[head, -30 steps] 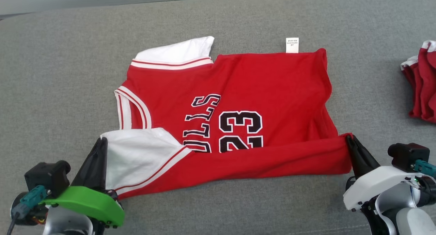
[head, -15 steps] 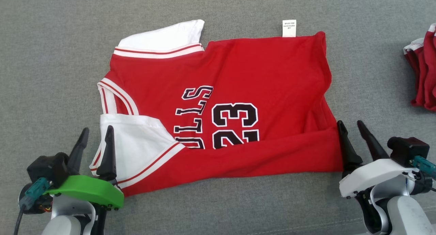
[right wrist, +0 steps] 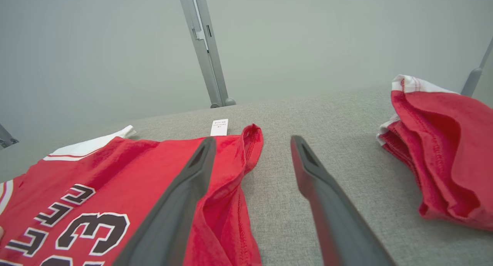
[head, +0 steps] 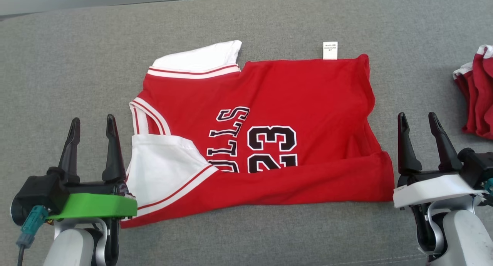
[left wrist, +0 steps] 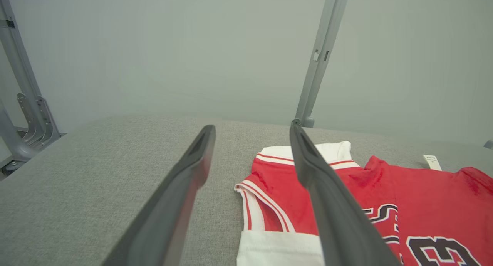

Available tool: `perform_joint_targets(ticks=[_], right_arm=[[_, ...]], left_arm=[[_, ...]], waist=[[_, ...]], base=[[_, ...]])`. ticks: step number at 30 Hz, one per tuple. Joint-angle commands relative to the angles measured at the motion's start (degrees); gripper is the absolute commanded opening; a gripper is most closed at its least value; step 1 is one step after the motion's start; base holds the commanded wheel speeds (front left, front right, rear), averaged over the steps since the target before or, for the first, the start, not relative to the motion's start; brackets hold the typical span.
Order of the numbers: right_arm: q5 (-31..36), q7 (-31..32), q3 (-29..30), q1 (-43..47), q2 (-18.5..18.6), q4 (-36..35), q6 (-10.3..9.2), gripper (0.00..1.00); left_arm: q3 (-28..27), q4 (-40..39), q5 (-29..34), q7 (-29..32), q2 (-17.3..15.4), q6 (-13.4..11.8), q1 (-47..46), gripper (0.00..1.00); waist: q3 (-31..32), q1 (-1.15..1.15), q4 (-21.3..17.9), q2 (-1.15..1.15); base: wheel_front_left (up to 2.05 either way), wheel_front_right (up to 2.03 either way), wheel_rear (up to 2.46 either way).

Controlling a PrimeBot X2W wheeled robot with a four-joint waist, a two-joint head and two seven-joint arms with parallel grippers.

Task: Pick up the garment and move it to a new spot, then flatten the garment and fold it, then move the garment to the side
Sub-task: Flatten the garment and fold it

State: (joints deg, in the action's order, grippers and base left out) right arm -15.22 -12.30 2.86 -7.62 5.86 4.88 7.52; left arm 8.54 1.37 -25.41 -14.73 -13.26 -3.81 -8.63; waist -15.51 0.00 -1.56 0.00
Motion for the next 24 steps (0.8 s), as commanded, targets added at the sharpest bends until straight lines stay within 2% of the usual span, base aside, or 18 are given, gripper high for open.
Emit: perform_joint_targets(ticks=[1, 6, 16, 24], right_arm=[[0.65, -0.89, -0.32, -0.94, 0.70, 0.66, -0.07, 1.00], [1.48, -2.00, -1.36, -1.93, 1.31, 2.65, -0.07, 1.00], [0.97, -2.74, -1.40, -0.81, 1.33, 4.94, -0.07, 1.00], [0.63, -2.70, -1.79, 2.94, 0.93, 7.53, -0.07, 1.00]], left_arm=[[-0.17, 0.60, 1.15, -0.33, -0.35, 0.88, -1.36, 1.00], [0.04, 3.27, 2.57, -0.39, -1.06, 1.90, -0.55, 1.00], [1.05, 6.22, 1.58, 0.66, -1.14, 2.69, 0.04, 1.00], [2.83, 10.35, -1.58, 3.44, 0.98, 3.71, 4.18, 1.00]], waist=[[1.20, 0.00, 0.76, 0.00], [2.03, 0.00, 1.03, 0.00], [2.86, 0.00, 1.90, 0.00], [3.17, 0.00, 1.94, 0.00]], base=[[0.00, 0.00, 0.00], [0.00, 0.00, 0.00], [0.00, 0.00, 0.00], [0.00, 0.00, 0.00]])
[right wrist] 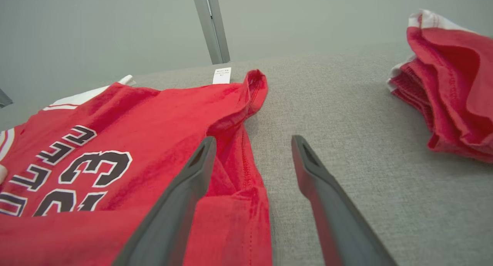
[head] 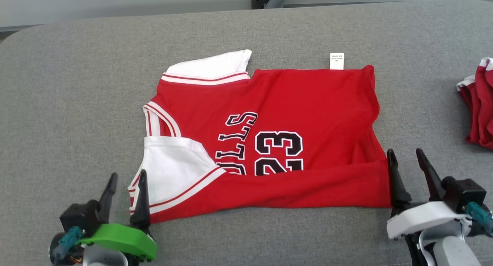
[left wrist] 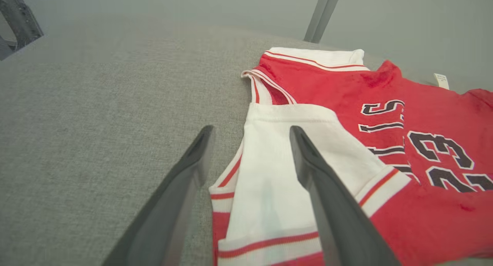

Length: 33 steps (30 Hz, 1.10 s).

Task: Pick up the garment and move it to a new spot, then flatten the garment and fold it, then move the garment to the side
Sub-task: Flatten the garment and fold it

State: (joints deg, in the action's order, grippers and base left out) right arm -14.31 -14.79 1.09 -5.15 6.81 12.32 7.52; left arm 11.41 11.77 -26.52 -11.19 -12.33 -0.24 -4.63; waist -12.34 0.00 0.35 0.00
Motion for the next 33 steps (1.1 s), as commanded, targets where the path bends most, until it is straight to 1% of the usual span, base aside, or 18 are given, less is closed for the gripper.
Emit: perform_joint_targets(ticks=[1, 7, 11, 15, 17, 18, 19, 20, 21, 27, 33], right_arm=[[-0.35, 0.02, -0.21, 1.33, -0.15, 0.47, -0.07, 1.00], [-1.78, 1.03, -0.41, 5.75, -0.52, 3.71, -0.07, 1.00], [-2.78, 1.48, -0.80, 5.50, -0.45, 6.85, -0.07, 1.00], [-3.63, 1.82, -1.79, 4.34, -0.01, 9.89, -0.07, 1.00], [-4.28, 2.18, -2.66, 4.00, 0.20, 11.18, -0.07, 1.00], [-4.59, 2.18, -3.07, 3.78, 0.34, 11.64, -0.07, 1.00], [-4.86, 2.13, -3.36, 3.68, 0.42, 11.99, -0.07, 0.48], [-5.15, 2.17, -3.67, 3.65, 0.51, 12.33, -0.07, 0.10], [-5.45, 2.21, -3.92, 3.69, 0.61, 12.61, -0.07, 0.00], [-7.46, 2.36, -4.22, 6.31, 0.96, 11.99, -0.09, 0.00], [-8.43, 4.60, -3.06, 11.02, 1.42, 8.08, -0.09, 0.00]], left_arm=[[0.23, 0.84, -1.01, 0.15, 0.48, 0.24, 0.95, 1.00], [0.43, 6.79, -4.04, 1.31, 2.05, 1.25, 3.34, 1.00], [0.65, 10.02, -5.07, 3.20, 2.25, 1.81, 2.00, 1.00], [0.63, 12.99, -6.97, 6.43, 2.20, 2.32, 0.79, 1.00], [0.72, 14.20, -8.11, 8.09, 2.33, 3.00, 0.41, 1.00], [1.03, 14.71, -8.21, 8.89, 2.28, 3.36, 0.28, 0.86], [1.29, 14.98, -8.46, 9.36, 2.29, 3.68, 0.25, 0.38], [1.36, 15.18, -8.67, 9.58, 2.28, 3.82, 0.29, 0.00], [1.44, 15.31, -8.72, 9.62, 2.20, 3.85, 0.43, 0.00], [2.01, 12.97, -7.66, 9.29, 1.16, 2.96, 2.92, 0.00], [1.72, 6.05, -7.89, 11.94, -0.73, 0.75, 7.89, 0.00]], waist=[[0.01, 0.00, 0.10, 0.00], [-0.20, 0.00, 0.40, 0.00], [-0.47, 0.00, 0.39, 0.00], [-0.47, 0.00, 0.40, 0.00], [-0.37, 0.00, 0.31, 0.00], [-0.27, 0.00, 0.26, 0.00], [-0.14, 0.00, 0.23, 0.00], [0.08, 0.00, 0.19, 0.00], [0.38, 0.00, 0.17, 0.00], [3.55, 0.00, 0.36, 0.00], [6.22, 0.00, 0.24, 0.00]], base=[[0.00, 0.00, 0.00], [0.00, 0.00, 0.00], [0.00, 0.00, 0.00], [0.00, 0.00, 0.00], [0.00, 0.00, 0.00], [0.00, 0.00, 0.00], [0.00, 0.00, 0.00], [0.00, 0.00, 0.00], [0.00, 0.00, 0.00], [0.00, 0.00, 0.00], [0.00, 0.00, 0.00]])
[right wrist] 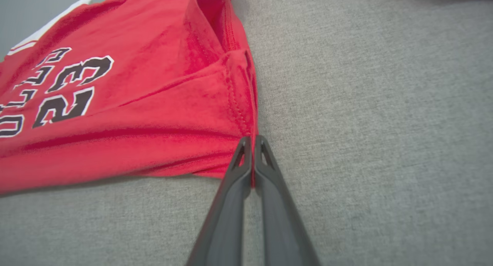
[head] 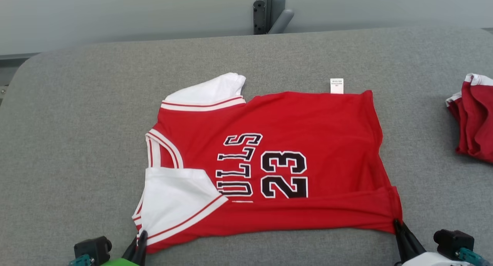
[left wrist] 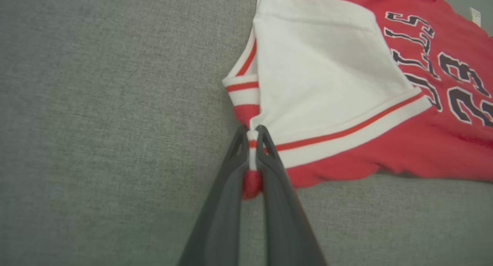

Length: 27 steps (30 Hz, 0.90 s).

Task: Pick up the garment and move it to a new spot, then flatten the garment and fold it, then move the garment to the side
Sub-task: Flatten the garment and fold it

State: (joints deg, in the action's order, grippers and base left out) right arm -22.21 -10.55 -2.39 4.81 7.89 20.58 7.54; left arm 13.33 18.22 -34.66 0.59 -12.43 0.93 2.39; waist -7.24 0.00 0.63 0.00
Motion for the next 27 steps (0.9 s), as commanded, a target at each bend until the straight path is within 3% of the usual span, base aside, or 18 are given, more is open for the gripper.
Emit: perform_joint_targets(ticks=[1, 5, 10, 11, 12, 13, 22, 27], right_arm=[[-0.47, 0.92, 0.74, 2.08, 0.19, -0.98, -0.10, 0.00], [0.65, 4.00, 2.85, 6.19, -0.37, -4.81, -0.11, 0.00], [1.43, 7.00, 4.02, 7.70, -1.17, -6.15, -0.10, 0.00], [1.74, 7.90, 4.36, 7.65, -1.48, -6.34, -0.10, 0.24], [2.24, 8.05, 4.67, 7.37, -1.66, -6.94, -0.10, 0.80], [2.76, 7.89, 5.19, 6.90, -1.86, -7.64, -0.10, 1.00], [8.62, 2.60, 9.84, 2.17, -2.82, -17.96, -0.09, 1.00], [9.91, 2.11, 8.85, -1.07, -3.17, -22.46, -0.10, 1.00]], left_arm=[[-0.33, -1.85, 0.11, 0.85, -0.89, -1.08, 2.10, 0.00], [-0.88, -9.15, -0.55, 3.92, -2.03, -4.05, 7.83, 0.00], [-0.67, -12.75, -0.56, 5.41, -2.17, -5.70, 10.22, 0.00], [-0.58, -13.20, -0.33, 5.36, -2.04, -5.91, 10.08, 0.37], [-0.56, -13.45, -0.08, 4.78, -1.76, -6.10, 9.71, 1.00], [-0.50, -13.61, 0.00, 4.34, -1.37, -6.12, 9.29, 1.00], [-2.18, -16.40, 5.37, -8.26, -0.32, -7.92, 3.44, 1.00], [-2.43, -17.17, 7.08, -10.20, -1.36, -7.96, 0.56, 1.00]], waist=[[1.50, 0.00, -0.06, 0.00], [2.32, 0.00, -0.05, 0.00], [1.98, 0.00, 0.23, 0.00], [1.78, 0.00, 0.32, 0.00], [1.68, 0.00, 0.41, 0.00], [1.62, 0.00, 0.48, 0.00], [1.16, 0.00, 0.11, 0.00], [0.85, 0.00, -0.79, 0.00]], base=[[0.00, 0.00, 0.00], [0.00, 0.00, 0.00], [0.00, 0.00, 0.00], [0.00, 0.00, 0.00], [0.00, 0.00, 0.00], [0.00, 0.00, 0.00], [0.00, 0.00, 0.00], [0.00, 0.00, 0.00]])
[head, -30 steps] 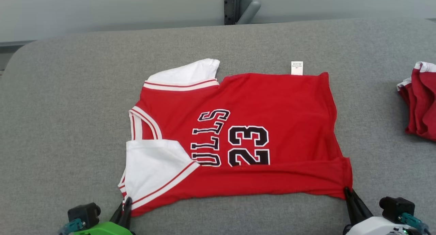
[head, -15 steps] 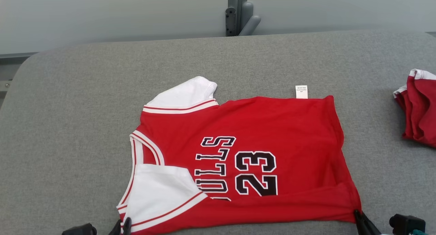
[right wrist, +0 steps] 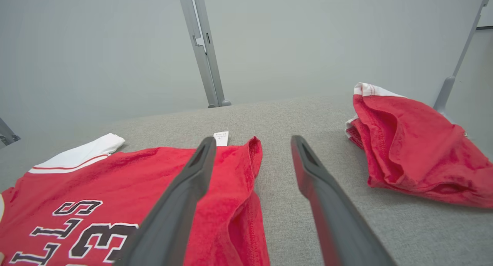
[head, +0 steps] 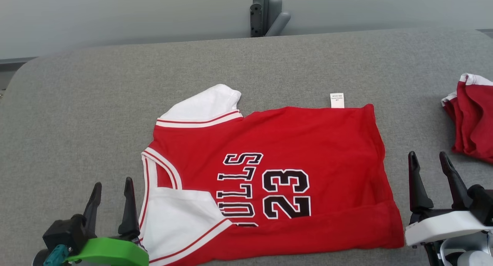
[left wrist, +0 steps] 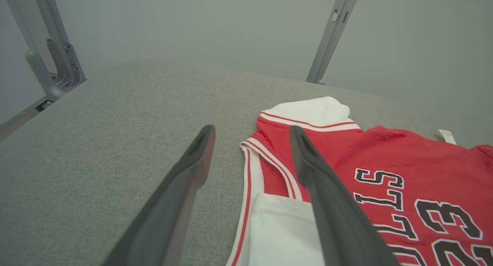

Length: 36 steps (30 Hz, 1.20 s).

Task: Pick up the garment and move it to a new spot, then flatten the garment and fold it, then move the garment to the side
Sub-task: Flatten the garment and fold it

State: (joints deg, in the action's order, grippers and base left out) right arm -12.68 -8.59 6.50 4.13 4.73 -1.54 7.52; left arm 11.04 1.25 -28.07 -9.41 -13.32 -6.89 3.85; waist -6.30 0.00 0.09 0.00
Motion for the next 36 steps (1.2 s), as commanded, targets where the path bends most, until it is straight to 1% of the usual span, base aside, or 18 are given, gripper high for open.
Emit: perform_joint_targets(ticks=[1, 4, 9, 14, 18, 21, 22, 25, 28, 32, 36], right_arm=[[0.44, 0.23, -0.18, -0.81, -0.05, -0.67, -0.08, 1.00], [0.71, 0.65, -0.40, -1.05, -0.33, -1.31, -0.07, 1.00], [0.18, 0.90, -0.44, -0.99, -0.70, -1.70, -0.07, 1.00], [-0.17, 1.08, -0.87, -3.17, -0.67, -2.86, -0.07, 1.00], [-0.62, 1.20, -1.95, -6.03, 0.16, -3.66, -0.07, 1.00], [-1.15, 0.84, -3.20, -8.51, 0.61, -3.45, -0.07, 1.00], [-1.15, 0.84, -3.20, -8.51, 0.61, -3.45, -0.07, 1.00], [-1.62, 0.43, -4.65, -10.66, 0.73, -2.79, -0.07, 1.00], [-2.08, -0.28, -5.84, -12.47, 0.82, -1.77, -0.07, 1.00], [-2.99, -1.54, -7.02, -14.49, 0.77, -0.42, -0.07, 1.00], [-3.33, -2.62, -7.44, -15.63, 0.96, 0.96, -0.07, 1.00]], left_arm=[[-0.03, -0.28, 0.79, -0.17, -0.69, -0.17, -1.27, 1.00], [0.41, -0.88, 1.40, 0.51, -0.98, -0.68, -1.88, 1.00], [0.61, -1.69, 1.82, 0.70, -1.58, -0.13, -4.34, 1.00], [1.38, -2.10, 2.59, 1.58, -2.41, 1.56, -13.00, 1.00], [2.85, 0.31, 1.67, 5.31, -2.64, 4.23, -22.84, 1.00], [4.05, 5.14, 0.84, 8.51, -2.69, 6.70, -30.00, 1.00], [4.05, 5.14, 0.84, 8.51, -2.69, 6.70, -30.00, 1.00], [5.24, 11.73, -0.26, 11.80, -2.34, 9.35, -35.80, 1.00], [6.20, 19.09, -1.89, 14.45, -2.14, 11.45, -40.71, 1.00], [6.72, 28.81, -3.87, 17.44, -2.40, 12.91, -45.62, 1.00], [6.45, 36.91, -5.74, 19.76, -2.79, 13.39, -48.95, 1.00]], waist=[[-0.07, 0.00, -0.32, 0.00], [-0.12, 0.00, -0.33, 0.00], [-1.47, 0.00, -0.10, 0.00], [-5.04, 0.00, -0.23, 0.00], [-9.55, 0.00, -1.40, 0.00], [-12.91, 0.00, -2.74, 0.00], [-12.91, 0.00, -2.74, 0.00], [-15.68, 0.00, -4.31, 0.00], [-17.85, 0.00, -5.72, 0.00], [-19.98, 0.00, -7.40, 0.00], [-21.03, 0.00, -8.30, 0.00]], base=[[0.00, 0.00, 0.00], [0.00, 0.00, 0.00], [0.00, 0.00, 0.00], [0.00, 0.00, 0.00], [0.00, 0.00, 0.00], [0.00, 0.00, 0.00], [0.00, 0.00, 0.00], [0.00, 0.00, 0.00], [0.00, 0.00, 0.00], [0.00, 0.00, 0.00], [0.00, 0.00, 0.00]])
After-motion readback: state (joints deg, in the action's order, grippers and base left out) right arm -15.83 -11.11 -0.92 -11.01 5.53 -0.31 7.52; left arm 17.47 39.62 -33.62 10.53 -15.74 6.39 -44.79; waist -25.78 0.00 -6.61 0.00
